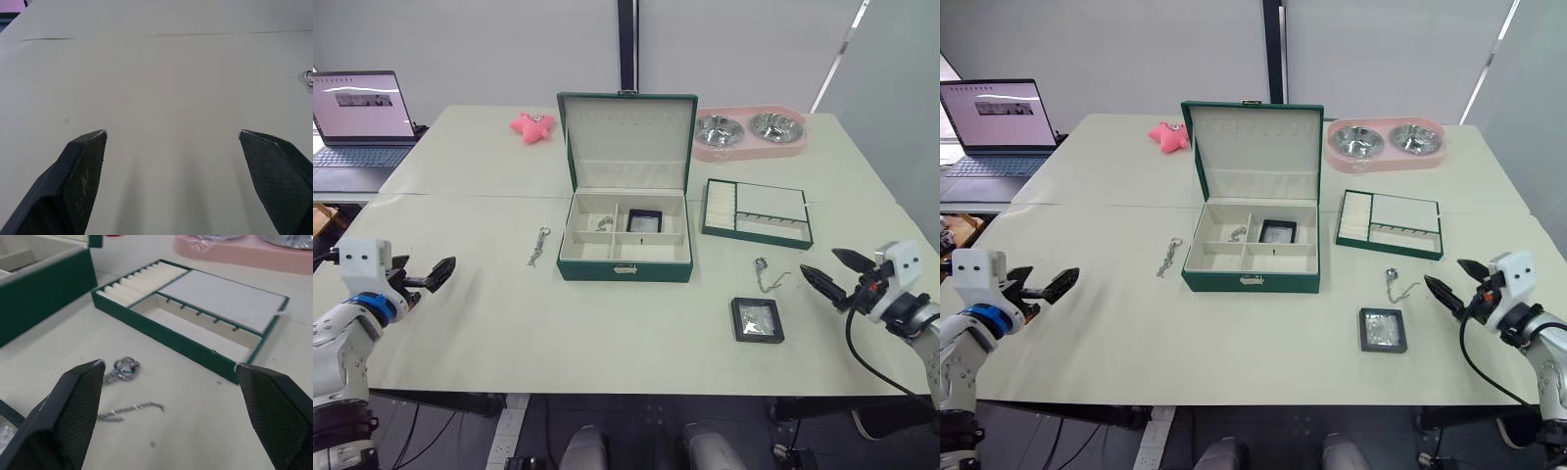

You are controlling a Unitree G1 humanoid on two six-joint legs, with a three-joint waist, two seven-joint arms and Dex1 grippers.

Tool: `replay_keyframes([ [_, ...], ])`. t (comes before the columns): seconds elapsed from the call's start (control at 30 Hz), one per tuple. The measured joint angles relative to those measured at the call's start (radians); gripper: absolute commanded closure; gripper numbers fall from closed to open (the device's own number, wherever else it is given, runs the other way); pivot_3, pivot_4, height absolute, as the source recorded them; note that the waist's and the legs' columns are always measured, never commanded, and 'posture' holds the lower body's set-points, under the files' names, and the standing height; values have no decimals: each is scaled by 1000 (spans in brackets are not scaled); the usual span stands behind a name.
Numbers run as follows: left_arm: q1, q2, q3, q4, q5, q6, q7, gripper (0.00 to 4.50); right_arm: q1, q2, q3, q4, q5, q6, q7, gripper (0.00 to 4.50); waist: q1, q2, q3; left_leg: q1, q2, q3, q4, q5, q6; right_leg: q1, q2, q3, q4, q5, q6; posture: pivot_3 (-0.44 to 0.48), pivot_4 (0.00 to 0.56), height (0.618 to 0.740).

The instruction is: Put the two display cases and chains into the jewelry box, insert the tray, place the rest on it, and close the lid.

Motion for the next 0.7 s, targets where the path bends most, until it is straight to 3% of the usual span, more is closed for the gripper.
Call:
replay_keyframes([
  [0.27, -49, -92, -59, -124, -14, 70, 51, 42, -179, 9, 198, -236, 67, 172, 34, 0, 2, 0, 0, -1, 0, 0, 0, 0, 0, 0, 0, 0, 0, 0, 0, 0, 150, 740],
  [0.7, -143, -255, -218, -226, 24, 148, 195, 42, -381, 105, 391, -265, 26, 226, 39, 0, 7, -1, 0, -1, 0, -1, 1, 0, 0, -1, 0, -1, 0, 0, 0, 0, 150, 740],
])
